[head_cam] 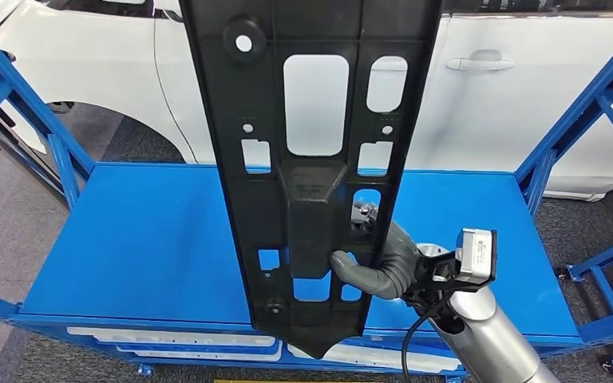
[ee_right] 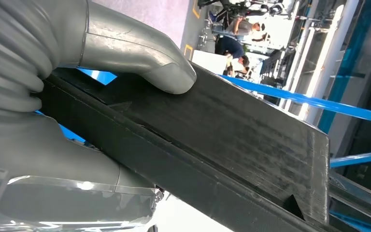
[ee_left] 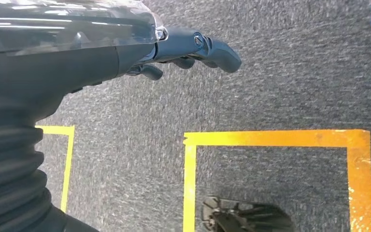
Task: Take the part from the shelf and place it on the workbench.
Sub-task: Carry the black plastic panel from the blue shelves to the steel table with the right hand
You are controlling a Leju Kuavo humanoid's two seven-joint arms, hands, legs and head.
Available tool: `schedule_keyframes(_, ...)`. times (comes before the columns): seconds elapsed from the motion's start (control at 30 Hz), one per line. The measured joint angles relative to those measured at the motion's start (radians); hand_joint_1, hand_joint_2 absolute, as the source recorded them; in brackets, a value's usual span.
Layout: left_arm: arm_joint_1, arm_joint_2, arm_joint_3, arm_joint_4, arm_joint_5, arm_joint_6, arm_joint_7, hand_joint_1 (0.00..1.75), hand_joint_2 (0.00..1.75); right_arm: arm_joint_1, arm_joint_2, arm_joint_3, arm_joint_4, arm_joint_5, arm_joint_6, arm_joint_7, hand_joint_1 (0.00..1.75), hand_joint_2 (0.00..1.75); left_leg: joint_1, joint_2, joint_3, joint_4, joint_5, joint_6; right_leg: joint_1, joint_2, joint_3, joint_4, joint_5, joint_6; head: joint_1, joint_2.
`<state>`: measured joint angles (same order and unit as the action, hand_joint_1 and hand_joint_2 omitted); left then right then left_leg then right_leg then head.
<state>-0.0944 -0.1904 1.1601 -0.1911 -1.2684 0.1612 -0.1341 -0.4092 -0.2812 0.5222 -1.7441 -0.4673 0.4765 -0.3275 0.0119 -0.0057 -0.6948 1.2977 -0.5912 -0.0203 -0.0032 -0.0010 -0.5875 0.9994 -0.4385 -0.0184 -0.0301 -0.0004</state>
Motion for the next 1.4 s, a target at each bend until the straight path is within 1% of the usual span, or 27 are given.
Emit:
schedule_keyframes(0.03, 0.0, 0.0, 0.0, 0.0, 0.0, 0.0, 0.0, 0.0, 1.75, 0.001, 0.0, 0.0, 0.0, 0.0, -0.002, 0.0, 1.71, 1.75, 0.0, 0.0, 0.013, -0.023, 0.021, 0.001, 0.0, 0.0, 0.0, 0.002, 0.0, 0.0, 0.0, 0.0)
schedule_keyframes(0.1, 0.0, 0.0, 0.0, 0.0, -0.002, 0.0, -0.002, 0.0, 1.75, 0.001, -0.001, 0.0, -0.001, 0.0, -0.006, 0.0, 1.71, 1.75, 0.0, 0.0, 0.08, -0.156, 0.087, 0.007, 0.0, 0.002, -0.001, 0.006, -0.001, 0.002, 0.0, 0.0)
schedule_keyframes(0.17, -0.002, 0.0, 0.0, 0.0, -0.003, 0.001, -0.005, 0.0, 1.75, 0.001, -0.001, -0.002, -0.002, 0.0, -0.01, -0.001, 1.71, 1.75, -0.003, 0.0, 0.131, -0.263, 0.121, 0.016, 0.004, 0.003, -0.005, 0.012, -0.002, 0.01, 0.0, 0.0)
schedule_keyframes(0.27, -0.001, 0.0, 0.0, 0.0, -0.005, 0.002, -0.007, 0.0, 1.75, 0.002, -0.002, -0.003, -0.004, 0.0, -0.012, -0.001, 1.71, 1.75, -0.006, -0.001, 0.135, -0.284, 0.127, 0.031, 0.006, 0.005, -0.01, 0.011, 0.004, 0.026, 0.0, 0.0)
schedule_keyframes(0.33, -0.001, 0.0, 0.0, 0.0, -0.005, 0.002, -0.007, 0.0, 1.75, 0.002, -0.004, -0.007, -0.007, 0.0, -0.012, -0.001, 1.71, 1.75, -0.003, 0.0, 0.135, -0.292, 0.136, 0.043, 0.003, 0.005, -0.02, 0.033, -0.015, 0.036, 0.0, 0.0)
schedule_keyframes(0.37, -0.001, 0.0, 0.0, 0.0, -0.005, 0.002, -0.007, 0.0, 1.75, 0.001, -0.005, -0.009, -0.009, 0.0, -0.013, -0.002, 1.71, 1.75, -0.001, 0.001, 0.135, -0.295, 0.139, 0.048, 0.001, 0.005, -0.037, 0.074, -0.042, 0.042, 0.0, 0.0)
schedule_keyframes(0.43, -0.002, 0.0, 0.0, 0.0, -0.006, 0.002, -0.006, 0.0, 1.75, 0.003, -0.007, -0.013, -0.011, 0.0, -0.013, -0.002, 1.71, 1.75, 0.0, 0.003, 0.131, -0.296, 0.142, 0.052, -0.003, 0.005, -0.096, 0.208, -0.113, 0.051, 0.0, 0.0)
schedule_keyframes(0.47, -0.001, 0.0, 0.0, 0.0, -0.007, 0.002, -0.005, 0.0, 1.75, 0.005, -0.008, -0.013, -0.011, 0.0, -0.013, -0.001, 1.71, 1.75, -0.001, 0.003, 0.129, -0.295, 0.142, 0.052, -0.005, 0.004, -0.124, 0.273, -0.138, 0.054, 0.0, 0.0)
schedule_keyframes(0.5, 0.0, 0.0, 0.0, 0.0, -0.007, 0.002, -0.004, 0.0, 1.75, 0.008, -0.009, -0.013, -0.011, 0.0, -0.014, -0.001, 1.71, 1.75, -0.001, 0.003, 0.128, -0.294, 0.142, 0.052, -0.006, 0.004, -0.139, 0.308, -0.146, 0.055, 0.0, 0.0)
schedule_keyframes(0.53, 0.0, 0.0, 0.0, 0.0, -0.007, 0.002, -0.004, 0.0, 1.75, 0.009, -0.009, -0.014, -0.011, 0.0, -0.014, -0.001, 1.71, 1.75, -0.001, 0.003, 0.127, -0.292, 0.142, 0.052, -0.007, 0.004, -0.134, 0.304, -0.133, 0.055, 0.0, 0.0)
schedule_keyframes(0.57, 0.0, 0.0, 0.0, 0.0, -0.008, 0.002, -0.004, 0.0, 1.75, 0.01, -0.01, -0.015, -0.011, 0.0, -0.014, -0.001, 1.71, 1.75, -0.001, 0.002, 0.128, -0.291, 0.142, 0.051, -0.007, 0.004, -0.108, 0.256, -0.104, 0.053, 0.0, 0.0)
schedule_keyframes(0.63, 0.0, -0.001, 0.0, 0.0, -0.008, 0.002, -0.005, 0.0, 1.75, 0.009, -0.011, -0.018, -0.011, -0.001, -0.014, -0.001, 1.71, 1.75, -0.002, 0.001, 0.131, -0.29, 0.14, 0.048, -0.005, 0.003, -0.028, 0.104, -0.038, 0.044, 0.0, 0.0)
schedule_keyframes(0.67, -0.001, -0.001, 0.0, 0.0, -0.008, 0.002, -0.006, 0.0, 1.75, 0.008, -0.012, -0.02, -0.011, -0.002, -0.014, -0.002, 1.71, 1.75, -0.004, 0.0, 0.13, -0.289, 0.14, 0.044, -0.003, 0.004, -0.001, 0.047, -0.021, 0.039, 0.0, 0.0)
schedule_keyframes(0.7, -0.001, -0.002, 0.0, 0.0, -0.008, 0.002, -0.007, 0.0, 1.75, 0.007, -0.012, -0.021, -0.011, -0.002, -0.014, -0.002, 1.71, 1.75, -0.004, 0.0, 0.128, -0.289, 0.141, 0.039, 0.0, 0.004, 0.012, 0.015, -0.014, 0.034, 0.0, 0.0)
schedule_keyframes(0.77, -0.002, -0.002, 0.0, 0.0, -0.008, 0.002, -0.008, 0.0, 1.75, 0.006, -0.012, -0.022, -0.011, -0.003, -0.013, -0.002, 1.71, 1.75, -0.005, 0.0, 0.124, -0.289, 0.142, 0.028, 0.004, 0.005, 0.011, 0.006, -0.015, 0.026, 0.0, 0.0)
schedule_keyframes(0.83, -0.002, -0.003, 0.0, 0.0, -0.008, 0.002, -0.009, 0.0, 1.75, 0.002, -0.013, -0.023, -0.011, -0.004, -0.012, -0.002, 1.71, 1.75, -0.003, 0.0, 0.118, -0.276, 0.129, 0.017, 0.0, 0.003, 0.013, -0.002, -0.01, 0.015, 0.0, 0.0)
schedule_keyframes(0.9, -0.003, -0.003, 0.0, 0.0, -0.008, 0.003, -0.008, 0.0, 1.75, -0.007, -0.012, -0.024, -0.011, -0.005, -0.012, -0.002, 1.71, 1.75, -0.001, 0.001, 0.081, -0.192, 0.078, 0.008, -0.004, 0.0, 0.015, -0.009, -0.006, 0.005, 0.0, 0.0)
schedule_keyframes(0.97, -0.002, -0.002, 0.0, 0.0, -0.008, 0.003, -0.008, 0.0, 1.75, -0.012, -0.012, -0.025, -0.01, -0.007, -0.012, -0.002, 1.71, 1.75, 0.0, 0.001, 0.018, -0.055, 0.018, 0.002, -0.003, -0.001, 0.014, -0.007, -0.005, 0.001, 0.0, 0.0)
schedule_keyframes(1.0, -0.001, -0.002, 0.0, 0.0, -0.008, 0.003, -0.007, 0.0, 1.75, -0.012, -0.012, -0.025, -0.009, -0.008, -0.012, -0.002, 1.71, 1.75, 0.0, 0.001, -0.003, -0.009, 0.006, 0.0, -0.003, -0.001, 0.013, -0.006, -0.006, 0.001, 0.0, 0.0)
schedule_keyframes(1.03, 0.0, -0.002, 0.0, 0.0, -0.008, 0.003, -0.007, 0.0, 1.75, -0.012, -0.012, -0.025, -0.009, -0.01, -0.012, -0.002, 1.71, 1.75, 0.0, 0.001, -0.008, 0.001, 0.014, -0.002, -0.002, -0.001, 0.013, -0.004, -0.006, 0.001, 0.0, 0.0)
schedule_keyframes(1.07, 0.0, -0.001, 0.0, 0.0, -0.008, 0.003, -0.006, 0.0, 1.75, -0.013, -0.012, -0.025, -0.008, -0.012, -0.012, -0.002, 1.71, 1.75, 0.0, 0.001, 0.006, -0.03, 0.041, -0.001, -0.002, -0.001, 0.013, -0.002, -0.007, 0.001, 0.0, 0.0)
schedule_keyframes(1.13, 0.0, -0.001, 0.0, 0.0, -0.008, 0.003, -0.006, 0.0, 1.75, -0.014, -0.012, -0.025, -0.008, -0.016, -0.011, -0.003, 1.71, 1.75, 0.001, 0.001, 0.07, -0.164, 0.107, 0.003, -0.001, 0.001, 0.013, 0.004, -0.011, 0.006, 0.0, 0.0)
schedule_keyframes(1.17, -0.001, 0.0, 0.0, 0.0, -0.008, 0.003, -0.006, 0.0, 1.75, -0.015, -0.012, -0.026, -0.008, -0.019, -0.01, -0.004, 1.71, 1.75, 0.0, 0.001, 0.097, -0.223, 0.128, 0.007, 0.001, 0.002, 0.01, 0.008, -0.013, 0.01, 0.0, 0.0)
schedule_keyframes(1.2, -0.002, 0.0, 0.0, 0.0, -0.009, 0.003, -0.006, 0.0, 1.75, -0.015, -0.012, -0.026, -0.008, -0.02, -0.01, -0.005, 1.71, 1.75, -0.001, 0.0, 0.112, -0.259, 0.136, 0.012, 0.003, 0.003, 0.006, 0.012, -0.014, 0.014, 0.0, 0.0)
schedule_keyframes(1.33, 0.0, 0.0, 0.0, 0.0, -0.012, 0.003, -0.005, 0.0, 1.75, -0.013, -0.014, -0.029, -0.008, -0.022, -0.01, -0.009, 1.71, 1.75, 0.0, 0.0, 0.115, -0.281, 0.143, 0.037, 0.003, 0.004, -0.003, 0.021, -0.02, 0.035, 0.0, 0.0)
schedule_keyframes(1.37, -0.001, 0.001, 0.0, 0.0, -0.012, 0.003, -0.006, 0.0, 1.75, -0.013, -0.016, -0.031, -0.008, -0.022, -0.01, -0.01, 1.71, 1.75, 0.002, 0.001, 0.115, -0.284, 0.147, 0.043, 0.001, 0.004, -0.013, 0.046, -0.04, 0.041, 0.0, 0.0)
schedule_keyframes(1.4, -0.002, 0.001, 0.0, 0.0, -0.013, 0.003, -0.006, 0.0, 1.75, -0.012, -0.017, -0.034, -0.008, -0.023, -0.01, -0.01, 1.71, 1.75, 0.003, 0.002, 0.115, -0.286, 0.151, 0.047, -0.001, 0.003, -0.032, 0.093, -0.072, 0.046, 0.0, 0.0)
